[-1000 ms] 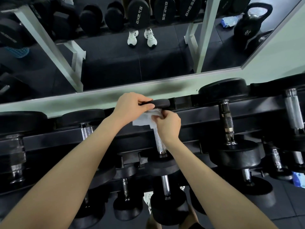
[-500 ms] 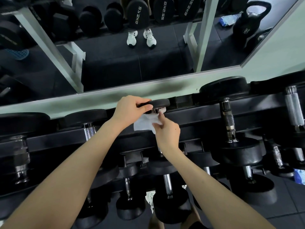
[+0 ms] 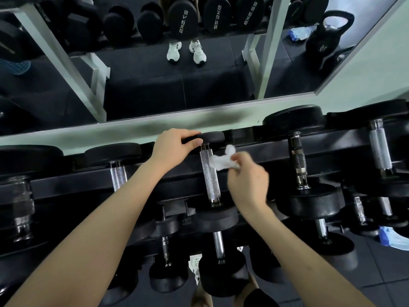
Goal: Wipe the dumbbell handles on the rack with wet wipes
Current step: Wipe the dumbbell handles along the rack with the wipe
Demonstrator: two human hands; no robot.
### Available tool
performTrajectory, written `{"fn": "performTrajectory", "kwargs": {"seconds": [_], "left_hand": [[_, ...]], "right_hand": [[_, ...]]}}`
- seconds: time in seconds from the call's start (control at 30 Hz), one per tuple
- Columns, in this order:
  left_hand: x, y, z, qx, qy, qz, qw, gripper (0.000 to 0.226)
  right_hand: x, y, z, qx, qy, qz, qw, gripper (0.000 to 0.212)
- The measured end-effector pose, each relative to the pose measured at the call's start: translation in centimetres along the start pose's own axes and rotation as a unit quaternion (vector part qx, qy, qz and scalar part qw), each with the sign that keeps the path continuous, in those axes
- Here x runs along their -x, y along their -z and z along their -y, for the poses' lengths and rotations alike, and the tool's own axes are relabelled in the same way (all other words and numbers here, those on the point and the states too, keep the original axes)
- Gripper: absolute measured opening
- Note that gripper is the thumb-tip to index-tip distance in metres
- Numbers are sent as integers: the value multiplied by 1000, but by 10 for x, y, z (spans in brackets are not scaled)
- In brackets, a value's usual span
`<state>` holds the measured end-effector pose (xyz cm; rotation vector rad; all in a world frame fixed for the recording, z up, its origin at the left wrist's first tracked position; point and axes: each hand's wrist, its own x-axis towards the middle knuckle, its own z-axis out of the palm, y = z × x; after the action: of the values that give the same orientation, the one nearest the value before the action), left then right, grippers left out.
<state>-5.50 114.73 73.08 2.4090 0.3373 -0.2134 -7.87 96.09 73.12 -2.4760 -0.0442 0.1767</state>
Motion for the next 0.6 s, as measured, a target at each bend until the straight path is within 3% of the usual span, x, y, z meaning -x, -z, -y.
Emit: {"fn": "performTrajectory", "kwargs": {"seconds": [0.07, 0.13, 0.3, 0.43, 0.6], "left_hand": [[1, 1, -1, -1, -5, 0, 1000, 33], [1, 1, -1, -4, -6, 2, 1000, 34], [0, -1, 2, -6, -10, -3, 1000, 34], [0, -2, 4, -4, -7, -8, 1000, 35], [0, -4, 5, -2, -3, -14, 1000, 34]], "right_hand": [[10, -20, 1, -18, 17, 114, 993, 22], [17, -28, -1, -44, 39, 153, 986, 20], [-12, -30, -6, -143, -76, 83, 983, 5], [-12, -40, 0, -210, -147, 80, 963, 21], [10, -59, 10, -194, -149, 50, 968, 32]]}}
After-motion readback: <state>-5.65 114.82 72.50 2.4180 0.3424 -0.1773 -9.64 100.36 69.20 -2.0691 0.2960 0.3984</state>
